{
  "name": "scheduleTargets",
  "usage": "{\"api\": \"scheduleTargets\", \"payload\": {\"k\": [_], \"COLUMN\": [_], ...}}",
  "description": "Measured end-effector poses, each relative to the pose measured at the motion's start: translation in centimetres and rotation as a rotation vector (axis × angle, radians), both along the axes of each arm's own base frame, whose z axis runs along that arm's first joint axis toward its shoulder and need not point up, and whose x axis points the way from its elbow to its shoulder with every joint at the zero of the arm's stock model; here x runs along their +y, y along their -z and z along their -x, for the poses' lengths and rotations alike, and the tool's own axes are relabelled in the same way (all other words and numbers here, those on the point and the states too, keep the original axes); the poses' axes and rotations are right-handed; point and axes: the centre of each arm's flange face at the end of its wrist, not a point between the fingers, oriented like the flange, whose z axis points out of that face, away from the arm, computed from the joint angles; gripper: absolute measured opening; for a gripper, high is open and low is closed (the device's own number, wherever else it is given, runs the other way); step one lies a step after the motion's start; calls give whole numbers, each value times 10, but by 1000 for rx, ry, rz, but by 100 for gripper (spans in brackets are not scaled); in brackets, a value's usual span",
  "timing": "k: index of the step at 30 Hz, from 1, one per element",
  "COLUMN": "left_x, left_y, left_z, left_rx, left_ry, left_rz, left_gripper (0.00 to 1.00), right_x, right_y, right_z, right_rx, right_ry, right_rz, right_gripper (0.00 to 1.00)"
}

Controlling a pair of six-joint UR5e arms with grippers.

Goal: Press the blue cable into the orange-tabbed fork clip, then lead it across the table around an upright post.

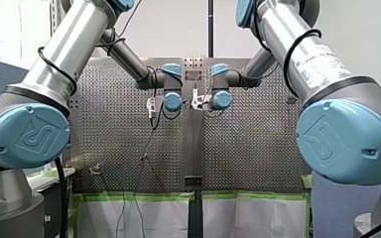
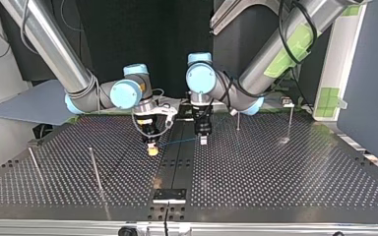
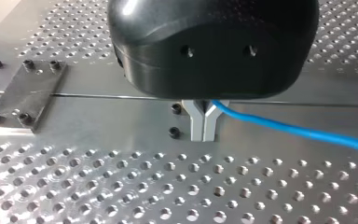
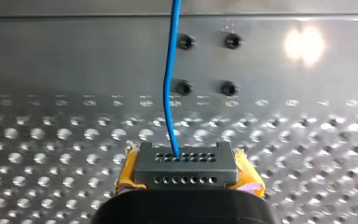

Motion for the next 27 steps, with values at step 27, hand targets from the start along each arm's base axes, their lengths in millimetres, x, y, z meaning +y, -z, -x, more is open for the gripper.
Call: {"api": "scheduleTargets", "payload": {"k": [27], "left_x": [-15], "left_y": [-53], "left_z": [-19], "left_rx": [-44], "left_ry": [9], "left_rz": [50], "left_gripper": [0], "right_x": [1], "right_y": [-95], "right_z": [15], "right_rx": [-65], "right_ry": [24], "right_rz": [100], "right_gripper": [0]}}
